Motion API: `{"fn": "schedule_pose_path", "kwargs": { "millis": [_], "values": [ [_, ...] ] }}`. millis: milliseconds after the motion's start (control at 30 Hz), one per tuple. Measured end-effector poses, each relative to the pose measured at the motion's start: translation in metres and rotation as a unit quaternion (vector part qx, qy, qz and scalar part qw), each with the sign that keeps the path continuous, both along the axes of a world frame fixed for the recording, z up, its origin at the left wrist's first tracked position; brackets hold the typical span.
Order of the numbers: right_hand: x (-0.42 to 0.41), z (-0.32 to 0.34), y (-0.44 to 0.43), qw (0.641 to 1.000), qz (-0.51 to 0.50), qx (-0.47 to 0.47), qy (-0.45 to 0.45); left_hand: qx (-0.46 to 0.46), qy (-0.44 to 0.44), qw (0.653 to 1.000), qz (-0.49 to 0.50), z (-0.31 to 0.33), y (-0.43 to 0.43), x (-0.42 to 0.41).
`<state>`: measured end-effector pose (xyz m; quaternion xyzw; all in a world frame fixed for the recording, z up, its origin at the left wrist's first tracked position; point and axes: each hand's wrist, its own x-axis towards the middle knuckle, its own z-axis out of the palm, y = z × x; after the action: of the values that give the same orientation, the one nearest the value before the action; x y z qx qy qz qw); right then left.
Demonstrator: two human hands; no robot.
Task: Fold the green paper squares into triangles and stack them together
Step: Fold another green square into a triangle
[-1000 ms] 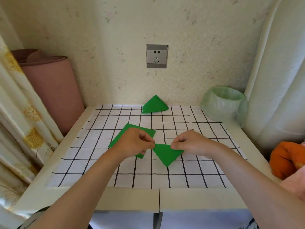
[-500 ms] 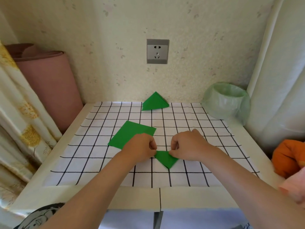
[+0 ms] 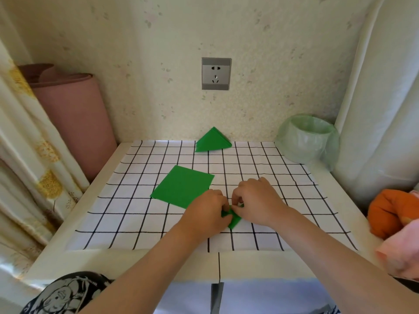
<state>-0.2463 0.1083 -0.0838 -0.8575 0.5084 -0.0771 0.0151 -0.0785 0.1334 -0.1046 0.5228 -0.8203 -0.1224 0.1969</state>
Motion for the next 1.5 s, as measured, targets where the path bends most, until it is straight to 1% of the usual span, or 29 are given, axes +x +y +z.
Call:
{"fn": "schedule_pose_path", "kwargs": {
  "millis": [133,300,433,633,767,900,1000,1067,1133,1267,1367,1500],
  "values": [
    [-0.006,-0.005,0.006,0.999,0.018,-0.031,-0.001,-0.02,0.004,1.0,0.015,-0.005,0.004,-0.002],
    [-0.013,-0.013,0.022,0.992,0.078,-0.102,-0.003,-0.025,0.007,0.999,0.027,-0.011,0.008,-0.003],
    [-0.017,-0.022,0.037,0.986,0.103,-0.13,0.002,-0.035,-0.004,0.999,0.029,-0.014,0.01,-0.004],
    [-0.023,-0.031,0.059,0.993,0.05,-0.108,0.004,-0.072,-0.016,0.997,0.011,-0.019,0.012,-0.005],
    [-0.025,-0.032,0.064,0.995,0.018,-0.094,0.01,-0.087,-0.009,0.995,-0.037,-0.024,0.015,-0.009],
    [-0.025,-0.029,0.066,0.995,-0.006,-0.096,0.009,-0.102,-0.002,0.994,-0.034,-0.027,0.018,-0.008],
    [-0.031,-0.029,0.064,0.995,-0.053,-0.086,0.01,-0.111,-0.027,0.993,-0.043,-0.023,0.02,-0.007],
    [-0.036,-0.028,0.061,0.993,-0.088,-0.072,0.014,-0.122,-0.065,0.989,-0.051,-0.022,0.021,-0.007],
    [-0.038,-0.03,0.06,0.991,-0.106,-0.079,0.019,-0.129,-0.11,0.984,-0.059,-0.022,0.021,-0.008],
    [-0.043,-0.031,0.056,0.985,-0.151,-0.072,0.03,-0.112,-0.184,0.973,-0.079,-0.015,0.024,-0.011],
    [-0.044,-0.029,0.053,0.983,-0.169,-0.062,0.015,-0.117,-0.188,0.973,-0.058,-0.014,0.029,-0.015],
    [-0.043,-0.034,0.053,0.986,-0.141,-0.08,0.03,-0.12,-0.171,0.978,-0.031,-0.025,0.038,-0.022]
  ]
}}
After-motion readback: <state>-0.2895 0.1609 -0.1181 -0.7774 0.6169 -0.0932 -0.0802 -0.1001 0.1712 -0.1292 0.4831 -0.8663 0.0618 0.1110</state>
